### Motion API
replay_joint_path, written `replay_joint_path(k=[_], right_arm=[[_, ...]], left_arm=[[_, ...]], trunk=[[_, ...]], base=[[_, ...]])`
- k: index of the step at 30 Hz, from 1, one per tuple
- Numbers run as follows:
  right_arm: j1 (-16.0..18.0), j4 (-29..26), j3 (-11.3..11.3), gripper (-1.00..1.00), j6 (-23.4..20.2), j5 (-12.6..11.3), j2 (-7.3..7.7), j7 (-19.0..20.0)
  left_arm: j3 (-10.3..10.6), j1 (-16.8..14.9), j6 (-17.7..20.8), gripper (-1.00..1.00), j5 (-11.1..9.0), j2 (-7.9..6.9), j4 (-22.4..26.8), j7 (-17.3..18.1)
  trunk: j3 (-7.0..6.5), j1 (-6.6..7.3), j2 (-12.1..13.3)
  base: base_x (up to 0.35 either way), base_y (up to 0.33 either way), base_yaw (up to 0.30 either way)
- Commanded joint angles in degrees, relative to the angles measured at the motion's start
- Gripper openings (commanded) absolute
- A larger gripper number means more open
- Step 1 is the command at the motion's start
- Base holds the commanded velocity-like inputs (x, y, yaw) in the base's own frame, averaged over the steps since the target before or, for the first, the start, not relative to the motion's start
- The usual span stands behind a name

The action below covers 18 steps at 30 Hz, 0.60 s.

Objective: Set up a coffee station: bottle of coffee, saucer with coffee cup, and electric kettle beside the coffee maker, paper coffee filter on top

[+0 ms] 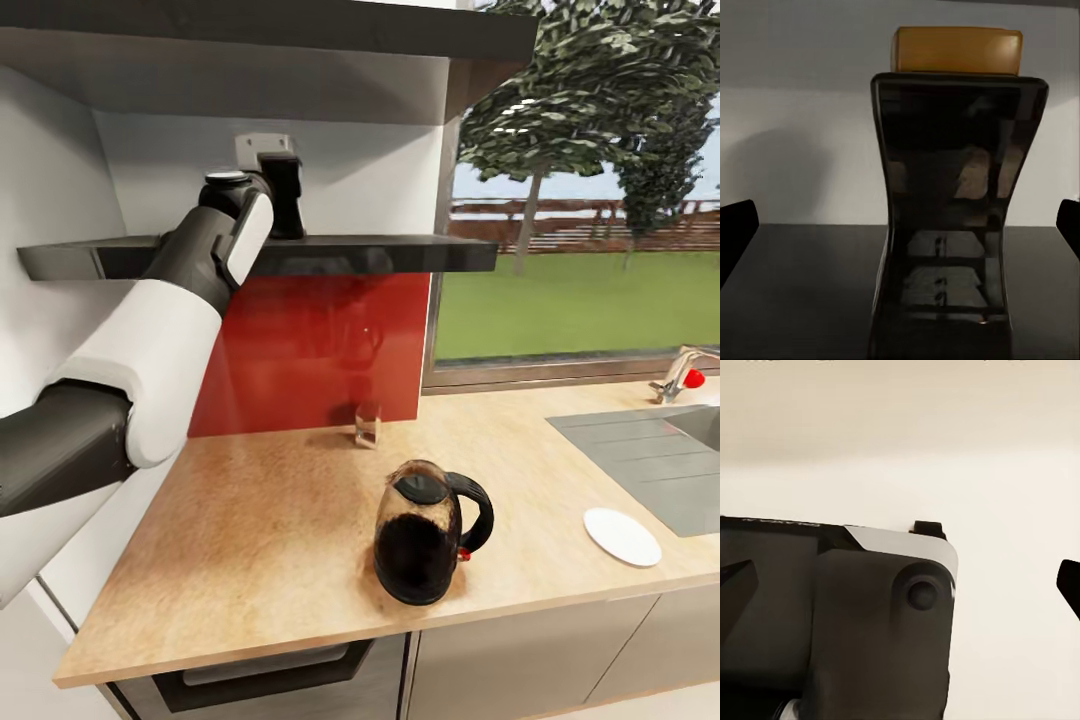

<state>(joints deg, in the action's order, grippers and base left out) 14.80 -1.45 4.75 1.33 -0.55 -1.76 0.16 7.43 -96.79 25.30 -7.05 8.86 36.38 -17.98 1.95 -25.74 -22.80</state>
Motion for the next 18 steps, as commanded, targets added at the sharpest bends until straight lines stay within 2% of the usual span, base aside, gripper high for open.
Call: replay_joint_path(k=[1,6,11,18], right_arm=[[0.06,0.05,0.44,1.0,0.14,-0.06,0.01,0.02],[0.06,0.05,0.44,1.0,0.15,-0.06,0.01,0.02],[0.06,0.05,0.44,1.0,0.15,-0.06,0.01,0.02],[0.06,0.05,0.44,1.0,0.16,-0.06,0.01,0.02]], left_arm=[[0.31,0.07,0.21,1.0,-0.58,-0.05,0.04,-0.49],[0.26,0.52,0.23,1.0,-0.49,-0.13,0.03,-0.41],[0.3,0.63,0.21,1.0,-0.62,-0.16,0.09,-0.39],[0.3,0.63,0.28,1.0,-0.67,-0.11,0.0,-0.31]], trunk=[[0.13,-0.05,-0.12],[0.13,-0.05,-0.12],[0.13,-0.05,-0.12],[0.13,-0.05,-0.12]], base=[[0.115,0.0,0.0],[0.196,0.0,0.0],[0.05,0.0,0.0],[0.156,0.0,0.0]])
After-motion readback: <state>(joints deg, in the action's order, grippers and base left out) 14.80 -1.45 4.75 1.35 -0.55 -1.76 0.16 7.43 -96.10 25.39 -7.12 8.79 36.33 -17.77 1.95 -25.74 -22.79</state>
